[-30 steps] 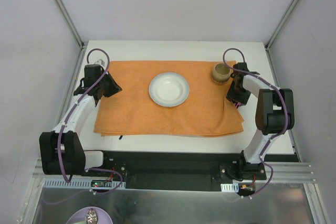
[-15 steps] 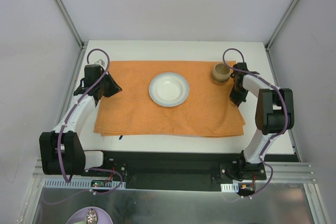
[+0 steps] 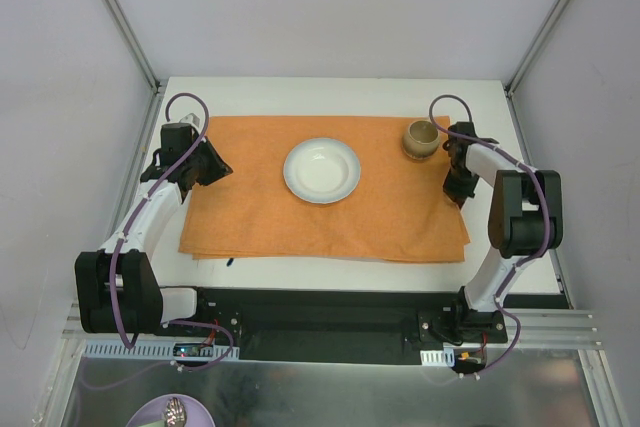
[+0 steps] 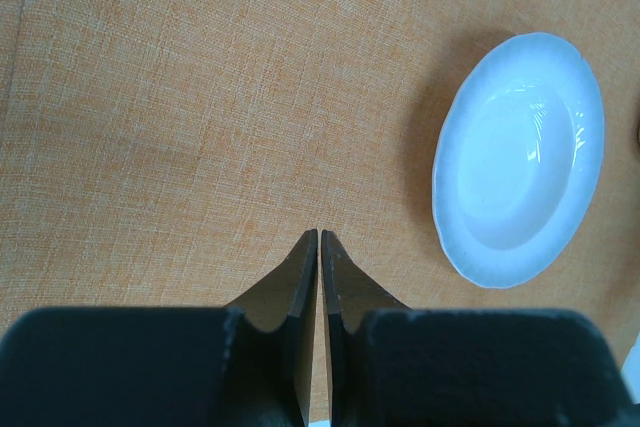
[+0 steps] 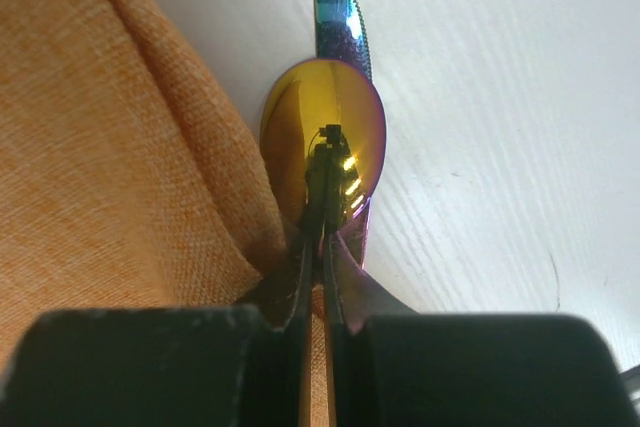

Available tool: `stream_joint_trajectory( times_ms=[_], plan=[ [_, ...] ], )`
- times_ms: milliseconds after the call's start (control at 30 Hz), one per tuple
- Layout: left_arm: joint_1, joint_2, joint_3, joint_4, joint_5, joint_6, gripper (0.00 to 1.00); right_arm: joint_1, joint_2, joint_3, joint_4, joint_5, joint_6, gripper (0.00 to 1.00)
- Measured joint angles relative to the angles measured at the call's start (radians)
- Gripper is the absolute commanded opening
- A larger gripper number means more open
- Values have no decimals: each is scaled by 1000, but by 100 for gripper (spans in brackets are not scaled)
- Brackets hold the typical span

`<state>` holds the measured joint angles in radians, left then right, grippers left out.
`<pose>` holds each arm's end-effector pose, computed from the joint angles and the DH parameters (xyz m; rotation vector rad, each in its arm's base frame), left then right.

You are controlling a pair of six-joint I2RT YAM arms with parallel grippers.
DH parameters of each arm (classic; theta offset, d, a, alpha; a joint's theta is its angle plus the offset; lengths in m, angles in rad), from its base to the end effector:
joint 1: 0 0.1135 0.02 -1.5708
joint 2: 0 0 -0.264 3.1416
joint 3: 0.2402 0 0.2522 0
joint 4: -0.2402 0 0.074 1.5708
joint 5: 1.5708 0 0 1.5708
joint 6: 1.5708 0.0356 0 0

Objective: Set the dinner table for one person
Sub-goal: Pick up the spoon from the center of the board.

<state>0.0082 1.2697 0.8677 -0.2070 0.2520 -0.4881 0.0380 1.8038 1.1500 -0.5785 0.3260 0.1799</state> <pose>0.2796 -0.0066 0.2629 -0.4003 2.1736 -0.5448 0.3478 0.0018 0.1674 0.2715 2.7322 -0.3977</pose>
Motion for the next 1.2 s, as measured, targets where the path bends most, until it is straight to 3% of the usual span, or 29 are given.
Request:
stream_joint_trajectory(
  times_ms=[767, 1200],
  plan=[
    [0, 0, 0, 0, 0, 0, 4, -110, -55, -55, -49, 93, 31, 1],
    [0, 0, 0, 0, 0, 0, 5, -95, -401, 51, -8, 261, -26, 1]
  ],
)
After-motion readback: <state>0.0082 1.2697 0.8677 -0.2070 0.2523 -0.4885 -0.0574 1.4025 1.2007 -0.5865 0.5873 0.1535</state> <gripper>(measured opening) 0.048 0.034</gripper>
